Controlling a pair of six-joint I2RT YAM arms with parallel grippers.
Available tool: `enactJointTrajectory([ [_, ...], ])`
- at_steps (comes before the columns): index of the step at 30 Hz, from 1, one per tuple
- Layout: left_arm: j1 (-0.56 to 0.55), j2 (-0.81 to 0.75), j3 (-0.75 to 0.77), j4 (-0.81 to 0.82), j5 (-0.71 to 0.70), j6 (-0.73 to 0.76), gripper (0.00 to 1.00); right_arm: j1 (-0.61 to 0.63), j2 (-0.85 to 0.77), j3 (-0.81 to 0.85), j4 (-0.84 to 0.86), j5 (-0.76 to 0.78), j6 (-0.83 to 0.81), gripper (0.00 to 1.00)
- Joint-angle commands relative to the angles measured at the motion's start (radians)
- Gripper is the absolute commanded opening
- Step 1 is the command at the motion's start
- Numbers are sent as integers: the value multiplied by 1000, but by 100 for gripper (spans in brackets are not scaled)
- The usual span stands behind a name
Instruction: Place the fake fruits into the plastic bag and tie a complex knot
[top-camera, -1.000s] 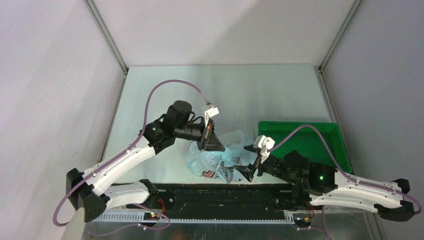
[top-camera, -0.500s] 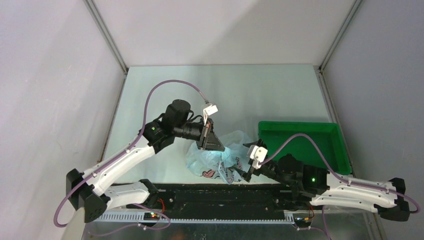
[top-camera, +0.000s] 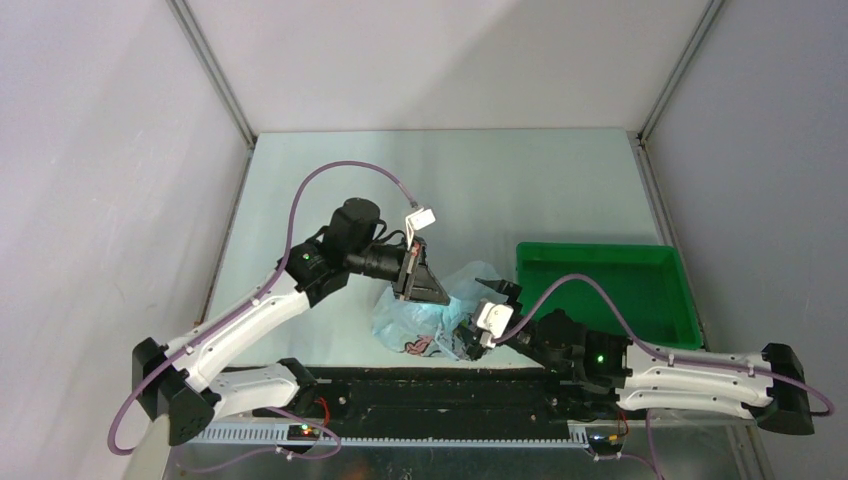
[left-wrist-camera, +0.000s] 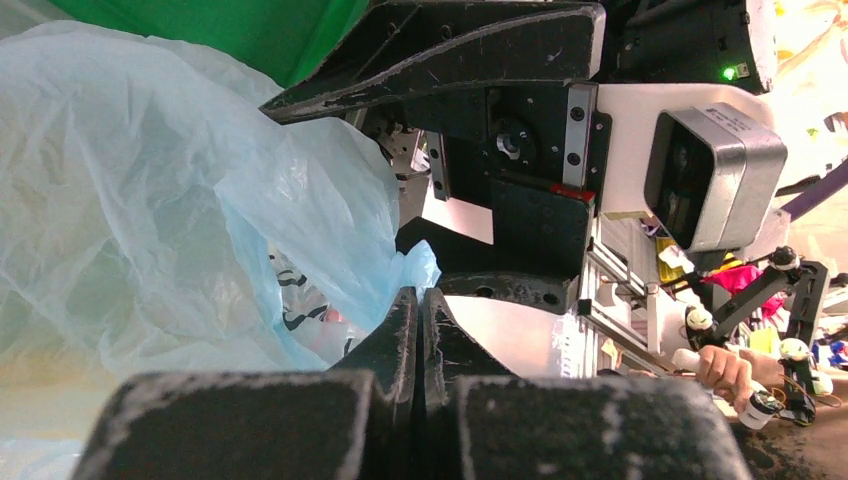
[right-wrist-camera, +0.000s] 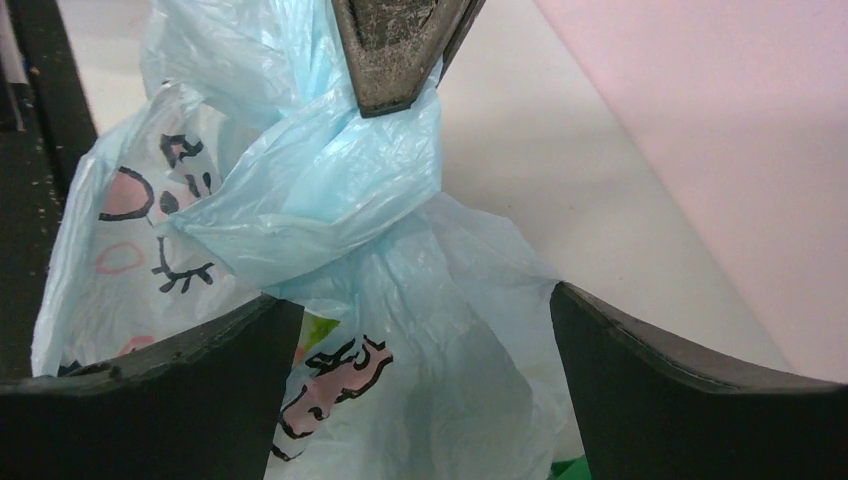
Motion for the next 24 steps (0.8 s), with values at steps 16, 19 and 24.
enactJointTrajectory([
  [16, 24, 4, 43, -67, 79, 13, 0, 23, 53, -46, 217, 99, -194, 81],
  [19, 23, 23, 54, -126, 84, 59, 0, 24, 52, -46, 256, 95, -218, 75],
  [24, 24, 37, 64, -164, 96, 92, 0, 26, 78, -40, 291, 71, -255, 71],
])
